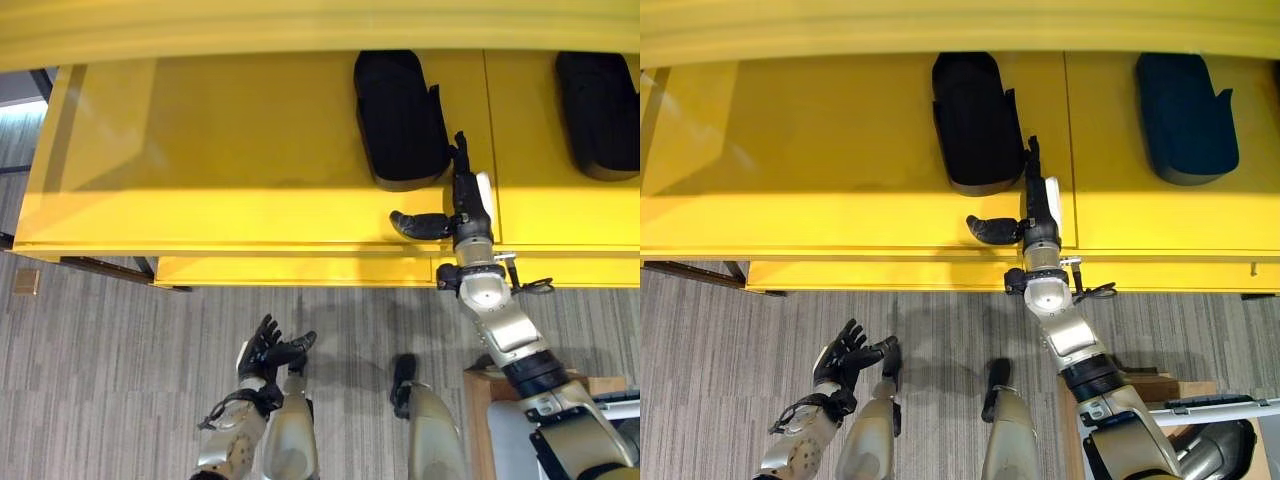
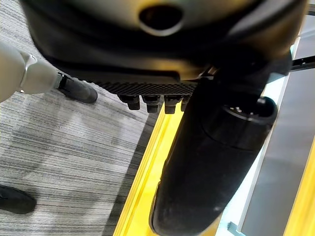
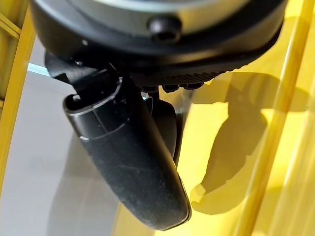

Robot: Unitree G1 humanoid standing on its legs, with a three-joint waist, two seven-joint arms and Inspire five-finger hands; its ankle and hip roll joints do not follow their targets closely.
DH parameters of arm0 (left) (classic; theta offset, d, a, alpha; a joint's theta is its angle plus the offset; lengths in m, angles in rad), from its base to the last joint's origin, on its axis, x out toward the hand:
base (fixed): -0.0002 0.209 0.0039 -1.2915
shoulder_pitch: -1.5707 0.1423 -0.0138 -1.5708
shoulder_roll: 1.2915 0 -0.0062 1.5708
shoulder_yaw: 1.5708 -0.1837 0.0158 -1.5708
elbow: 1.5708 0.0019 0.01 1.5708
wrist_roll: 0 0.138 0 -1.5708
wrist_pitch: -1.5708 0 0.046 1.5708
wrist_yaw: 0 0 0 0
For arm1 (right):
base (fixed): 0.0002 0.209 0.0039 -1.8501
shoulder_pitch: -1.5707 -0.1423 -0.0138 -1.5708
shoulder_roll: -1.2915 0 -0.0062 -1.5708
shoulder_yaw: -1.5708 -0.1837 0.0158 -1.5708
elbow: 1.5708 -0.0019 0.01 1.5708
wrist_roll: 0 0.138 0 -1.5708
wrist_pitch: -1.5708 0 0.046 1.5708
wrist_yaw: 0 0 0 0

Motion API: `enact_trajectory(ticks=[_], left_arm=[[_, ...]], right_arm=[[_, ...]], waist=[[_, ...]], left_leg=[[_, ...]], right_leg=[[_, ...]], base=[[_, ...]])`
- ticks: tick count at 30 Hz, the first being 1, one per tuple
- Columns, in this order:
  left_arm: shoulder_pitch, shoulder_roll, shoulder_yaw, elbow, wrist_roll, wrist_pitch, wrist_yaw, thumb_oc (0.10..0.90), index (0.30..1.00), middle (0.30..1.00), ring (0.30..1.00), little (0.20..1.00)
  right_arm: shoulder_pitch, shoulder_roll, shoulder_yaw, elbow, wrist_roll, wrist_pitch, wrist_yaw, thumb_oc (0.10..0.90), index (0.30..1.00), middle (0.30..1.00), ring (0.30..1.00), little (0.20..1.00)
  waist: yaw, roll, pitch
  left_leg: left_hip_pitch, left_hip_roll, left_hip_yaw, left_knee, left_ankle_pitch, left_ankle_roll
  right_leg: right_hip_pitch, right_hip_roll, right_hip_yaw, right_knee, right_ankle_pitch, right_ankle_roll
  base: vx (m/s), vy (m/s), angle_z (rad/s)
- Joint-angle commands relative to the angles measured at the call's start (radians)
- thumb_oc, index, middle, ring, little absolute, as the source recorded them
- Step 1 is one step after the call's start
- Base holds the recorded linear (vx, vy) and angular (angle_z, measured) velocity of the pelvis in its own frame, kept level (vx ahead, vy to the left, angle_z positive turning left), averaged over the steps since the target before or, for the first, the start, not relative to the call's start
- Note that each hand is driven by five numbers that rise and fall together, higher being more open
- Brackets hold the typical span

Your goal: Move parts from the plastic box to the shelf.

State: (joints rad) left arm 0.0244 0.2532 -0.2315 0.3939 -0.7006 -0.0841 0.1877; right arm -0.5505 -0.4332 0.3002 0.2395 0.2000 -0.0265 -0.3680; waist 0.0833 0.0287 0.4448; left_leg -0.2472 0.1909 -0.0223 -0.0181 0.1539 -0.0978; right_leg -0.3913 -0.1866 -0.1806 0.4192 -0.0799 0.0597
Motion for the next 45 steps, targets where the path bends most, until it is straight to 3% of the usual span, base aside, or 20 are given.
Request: enact_trajectory(ticks=[1,33,40,45], left_arm=[[0.012,0.053,-0.002,-0.077,0.004,-0.042,0.001,0.900,1.000,1.000,1.000,1.000],[0.014,0.051,0.005,-0.086,-0.002,-0.041,0.022,0.900,1.000,1.000,1.000,1.000],[0.017,0.049,0.015,-0.085,-0.001,-0.044,0.038,0.900,1.000,1.000,1.000,1.000],[0.016,0.042,0.034,-0.091,0.025,-0.050,0.065,0.900,1.000,1.000,1.000,1.000]], right_arm=[[-0.016,0.073,0.036,-0.081,0.032,-0.047,0.048,0.900,1.000,1.000,1.000,1.000],[-0.040,0.101,0.055,-0.094,0.052,-0.048,0.037,0.900,1.000,1.000,1.000,1.000],[-0.018,0.075,-0.009,-0.154,-0.060,-0.038,-0.034,0.900,1.000,1.000,1.000,1.000],[0.005,0.023,-0.095,-0.270,-0.360,0.023,-0.141,0.900,1.000,1.000,1.000,1.000]], waist=[[0.037,-0.062,-0.029],[0.053,-0.103,-0.050],[0.042,-0.107,-0.056],[0.024,-0.098,-0.062]], left_leg=[[0.111,0.042,-0.017,-0.059,-0.026,-0.004],[0.129,0.043,-0.017,-0.064,-0.040,0.003],[0.135,0.046,-0.013,-0.066,-0.043,0.005],[0.139,0.049,-0.009,-0.066,-0.047,0.005]], right_leg=[[0.063,-0.083,0.021,-0.099,0.159,0.068],[0.091,-0.078,0.019,-0.130,0.168,0.072],[0.094,-0.074,0.022,-0.132,0.165,0.073],[0.089,-0.067,0.029,-0.130,0.160,0.074]], base=[[0.00,0.000,0.00],[0.00,0.002,0.01],[0.00,0.000,0.00],[0.00,0.000,0.00]])
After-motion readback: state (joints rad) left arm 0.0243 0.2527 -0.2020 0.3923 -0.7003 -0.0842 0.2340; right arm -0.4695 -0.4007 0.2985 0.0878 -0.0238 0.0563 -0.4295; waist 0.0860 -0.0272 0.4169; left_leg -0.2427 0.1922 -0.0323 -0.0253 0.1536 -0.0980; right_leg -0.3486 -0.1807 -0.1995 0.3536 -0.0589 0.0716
